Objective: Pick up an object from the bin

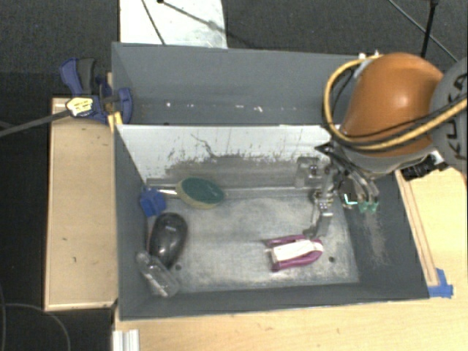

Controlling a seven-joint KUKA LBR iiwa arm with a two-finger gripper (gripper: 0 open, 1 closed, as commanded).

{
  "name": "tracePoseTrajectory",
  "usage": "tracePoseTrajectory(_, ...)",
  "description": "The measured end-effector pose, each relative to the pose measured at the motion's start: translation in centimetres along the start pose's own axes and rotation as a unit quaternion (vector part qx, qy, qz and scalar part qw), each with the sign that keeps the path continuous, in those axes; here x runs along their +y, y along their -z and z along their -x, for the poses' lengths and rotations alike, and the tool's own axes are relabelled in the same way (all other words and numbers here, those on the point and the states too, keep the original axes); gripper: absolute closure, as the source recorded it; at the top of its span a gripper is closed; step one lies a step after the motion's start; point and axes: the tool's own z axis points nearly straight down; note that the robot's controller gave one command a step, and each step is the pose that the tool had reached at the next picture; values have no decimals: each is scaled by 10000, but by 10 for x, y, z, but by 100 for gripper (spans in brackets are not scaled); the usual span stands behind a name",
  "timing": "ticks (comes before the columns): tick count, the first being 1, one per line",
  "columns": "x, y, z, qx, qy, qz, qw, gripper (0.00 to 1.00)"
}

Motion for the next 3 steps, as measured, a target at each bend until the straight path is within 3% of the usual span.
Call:
tracePoseTrajectory(1,-30,-171,-41,-36,1108,-2,9938,0)
tracePoseTrajectory(2,-52,-138,-37,-53,-459,-2,9989,0)
tracePoseTrajectory(3,-23,-119,-29,-54,-503,6,9987,0)
